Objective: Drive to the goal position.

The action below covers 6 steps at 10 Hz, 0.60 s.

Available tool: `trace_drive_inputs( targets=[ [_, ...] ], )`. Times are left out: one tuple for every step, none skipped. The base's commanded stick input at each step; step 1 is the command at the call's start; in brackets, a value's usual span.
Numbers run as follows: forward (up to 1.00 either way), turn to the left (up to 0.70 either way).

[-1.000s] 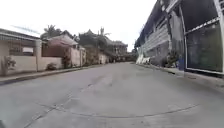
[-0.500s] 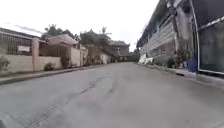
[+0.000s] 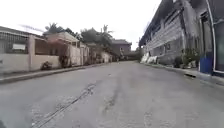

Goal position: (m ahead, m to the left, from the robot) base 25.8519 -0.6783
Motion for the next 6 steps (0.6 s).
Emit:
trace_drive_inputs(
  targets=[
    [1.00,-0.07],
    [1.00,-0.07],
    [1.00,-0.07],
    [1.00,-0.07],
    [1.00,-0.07],
    [1.00,-0.07]
  ],
)
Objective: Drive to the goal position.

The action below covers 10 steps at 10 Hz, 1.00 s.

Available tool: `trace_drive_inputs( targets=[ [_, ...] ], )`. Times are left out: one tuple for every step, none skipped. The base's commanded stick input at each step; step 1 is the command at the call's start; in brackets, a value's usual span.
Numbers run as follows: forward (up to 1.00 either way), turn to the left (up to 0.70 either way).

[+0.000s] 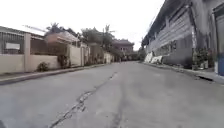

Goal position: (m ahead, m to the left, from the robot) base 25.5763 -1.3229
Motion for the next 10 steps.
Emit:
trace_drive_inputs(
  targets=[
    [1.00,-0.07],
    [1.00,-0.07],
    [1.00,-0.07],
    [1.00,-0.07],
    [1.00,-0.08],
    [1.00,-0.03],
    [1.00,-0.01],
    [1.00,-0.02],
    [1.00,-0.04],
    [1.00,-0.05]
  ],
)
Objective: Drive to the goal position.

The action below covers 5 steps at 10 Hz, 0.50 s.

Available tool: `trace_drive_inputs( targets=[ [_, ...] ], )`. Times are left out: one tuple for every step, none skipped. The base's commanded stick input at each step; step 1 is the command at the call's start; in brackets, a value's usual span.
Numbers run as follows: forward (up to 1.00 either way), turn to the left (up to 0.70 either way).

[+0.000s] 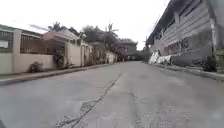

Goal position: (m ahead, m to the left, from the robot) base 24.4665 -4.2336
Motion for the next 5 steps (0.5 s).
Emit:
trace_drive_inputs(
  targets=[
    [1.00,-0.05],
    [1.00,-0.06],
    [1.00,-0.08],
    [1.00,-0.09],
    [1.00,-0.10]
  ],
)
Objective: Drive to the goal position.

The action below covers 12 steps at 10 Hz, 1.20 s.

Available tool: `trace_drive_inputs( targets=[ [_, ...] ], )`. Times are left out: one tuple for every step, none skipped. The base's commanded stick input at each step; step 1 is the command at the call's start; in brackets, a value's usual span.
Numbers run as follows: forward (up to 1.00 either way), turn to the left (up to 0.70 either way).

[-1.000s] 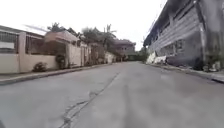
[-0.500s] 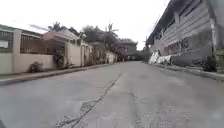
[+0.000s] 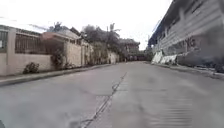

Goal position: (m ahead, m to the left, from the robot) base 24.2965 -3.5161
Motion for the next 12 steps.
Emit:
trace_drive_inputs(
  targets=[
    [1.00,-0.12],
    [1.00,-0.15],
    [1.00,-0.16],
    [1.00,-0.17],
    [1.00,-0.17],
    [1.00,-0.17],
    [1.00,-0.17],
    [1.00,-0.17],
    [1.00,-0.17],
    [1.00,-0.17],
    [1.00,-0.17],
    [1.00,-0.17]
  ],
)
